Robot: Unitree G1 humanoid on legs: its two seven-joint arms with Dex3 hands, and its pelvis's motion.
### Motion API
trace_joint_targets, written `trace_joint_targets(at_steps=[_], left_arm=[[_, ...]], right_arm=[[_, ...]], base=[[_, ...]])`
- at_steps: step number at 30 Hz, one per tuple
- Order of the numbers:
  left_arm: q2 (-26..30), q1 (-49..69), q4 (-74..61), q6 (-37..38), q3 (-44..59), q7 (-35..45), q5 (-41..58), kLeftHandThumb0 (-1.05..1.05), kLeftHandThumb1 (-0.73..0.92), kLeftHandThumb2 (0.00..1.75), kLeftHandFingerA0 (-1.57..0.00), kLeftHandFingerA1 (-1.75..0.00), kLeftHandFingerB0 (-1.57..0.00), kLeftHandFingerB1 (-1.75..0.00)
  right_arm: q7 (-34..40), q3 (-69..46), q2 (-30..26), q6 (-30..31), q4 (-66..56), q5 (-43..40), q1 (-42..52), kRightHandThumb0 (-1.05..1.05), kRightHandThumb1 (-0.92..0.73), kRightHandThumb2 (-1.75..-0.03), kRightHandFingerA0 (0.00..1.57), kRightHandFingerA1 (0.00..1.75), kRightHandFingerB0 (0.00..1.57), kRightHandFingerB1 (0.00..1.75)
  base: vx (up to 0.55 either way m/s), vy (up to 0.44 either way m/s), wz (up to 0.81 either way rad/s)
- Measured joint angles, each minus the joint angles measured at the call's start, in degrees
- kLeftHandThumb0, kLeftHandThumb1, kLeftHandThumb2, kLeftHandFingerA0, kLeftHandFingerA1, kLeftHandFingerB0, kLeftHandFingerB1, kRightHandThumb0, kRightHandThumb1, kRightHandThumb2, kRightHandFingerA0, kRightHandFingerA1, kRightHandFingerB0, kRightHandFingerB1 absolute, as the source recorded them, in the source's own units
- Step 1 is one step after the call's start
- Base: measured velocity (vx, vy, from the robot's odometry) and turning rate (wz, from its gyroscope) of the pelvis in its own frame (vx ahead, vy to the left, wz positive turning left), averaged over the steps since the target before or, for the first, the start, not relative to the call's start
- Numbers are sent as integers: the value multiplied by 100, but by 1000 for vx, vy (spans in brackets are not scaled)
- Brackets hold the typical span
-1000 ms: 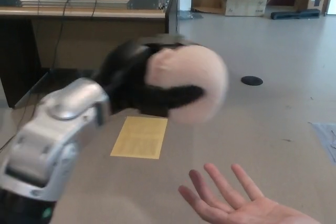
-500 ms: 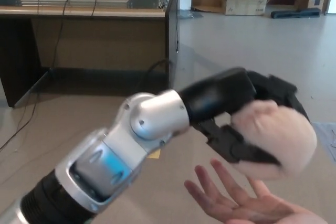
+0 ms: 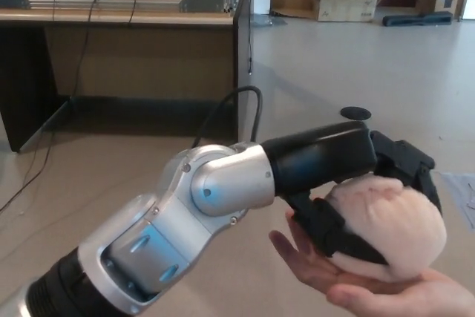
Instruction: The robot extends its left hand to pick up an emotional support dumpling from the palm of a person and brings its hand down by its side. Then it extends its arm again to hand the dumpling back to the person.
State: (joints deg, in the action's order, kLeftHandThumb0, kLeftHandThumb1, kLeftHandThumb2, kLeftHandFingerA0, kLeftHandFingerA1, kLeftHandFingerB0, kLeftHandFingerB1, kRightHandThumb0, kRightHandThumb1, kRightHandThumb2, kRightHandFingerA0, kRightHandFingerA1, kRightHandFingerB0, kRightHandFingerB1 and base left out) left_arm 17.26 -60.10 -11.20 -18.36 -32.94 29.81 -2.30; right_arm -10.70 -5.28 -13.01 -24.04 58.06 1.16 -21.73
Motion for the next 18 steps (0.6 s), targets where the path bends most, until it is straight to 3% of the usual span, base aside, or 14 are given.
trace_joint_targets(at_steps=[1,2,3,4,5,6,7,8,11,12,13,14,18], left_arm=[[6,19,-3,2,20,15,-8,-28,70,61,-83,-85,-69,-43],[10,61,-11,2,72,47,-24,-70,47,76,-33,-46,-12,-38],[18,86,-16,2,111,66,-38,-70,47,76,-33,-46,-12,-38],[35,96,-16,2,130,88,-54,-73,54,58,-16,-29,-2,-23],[74,104,-11,5,168,128,-90,-73,54,58,-16,-29,-2,-23],[92,105,-9,6,187,151,-106,-90,48,65,-1,-26,0,-20],[106,105,-6,8,202,172,-117,-90,48,65,-1,-26,0,-20],[137,78,12,10,238,246,-135,-94,58,58,0,-26,0,-18],[166,-77,53,7,316,399,-149,-98,55,63,0,-25,0,-19],[167,-146,57,0,350,468,-153,-97,43,76,-2,-19,0,-13],[168,-173,56,-1,366,498,-153,-97,43,76,-2,-19,0,-13],[169,-209,50,-5,387,536,-154,-82,44,90,0,-13,0,-7],[177,-341,-7,-60,501,719,-154,-82,45,89,0,-8,0,-5]], right_arm=[[3,3,-4,0,0,4,-1,-47,-59,-59,70,46,44,35],[14,17,-11,0,-1,19,-4,-53,-50,-79,62,56,37,45],[20,25,-12,0,-1,30,-10,-53,-50,-79,62,56,37,45],[24,30,-13,0,-1,39,-15,-49,-61,-59,78,47,43,34],[37,40,-18,0,-1,57,-21,-49,-61,-59,78,47,43,34],[46,43,-21,0,-1,68,-23,-54,-51,-79,68,57,38,46],[55,51,-25,0,-1,78,-26,-54,-51,-79,68,57,38,46],[73,59,-31,4,-1,88,-35,-46,-59,-58,79,46,43,34],[89,58,-31,46,-20,88,-43,-45,-59,-58,74,46,43,34],[99,59,-31,62,-24,89,-46,-45,-59,-58,78,46,44,34],[105,59,-31,68,-24,90,-47,-45,-59,-58,78,46,44,34],[117,64,-32,70,-24,97,-48,-41,-61,-58,83,49,42,34],[163,94,-41,82,-24,132,-51,-45,-59,-58,85,48,43,34]], base=[[0,0,0],[0,0,0],[0,0,0],[0,0,0],[0,0,0],[0,0,0],[0,0,0],[0,0,0],[0,0,0],[0,0,0],[0,0,0],[0,0,0],[0,0,0]])
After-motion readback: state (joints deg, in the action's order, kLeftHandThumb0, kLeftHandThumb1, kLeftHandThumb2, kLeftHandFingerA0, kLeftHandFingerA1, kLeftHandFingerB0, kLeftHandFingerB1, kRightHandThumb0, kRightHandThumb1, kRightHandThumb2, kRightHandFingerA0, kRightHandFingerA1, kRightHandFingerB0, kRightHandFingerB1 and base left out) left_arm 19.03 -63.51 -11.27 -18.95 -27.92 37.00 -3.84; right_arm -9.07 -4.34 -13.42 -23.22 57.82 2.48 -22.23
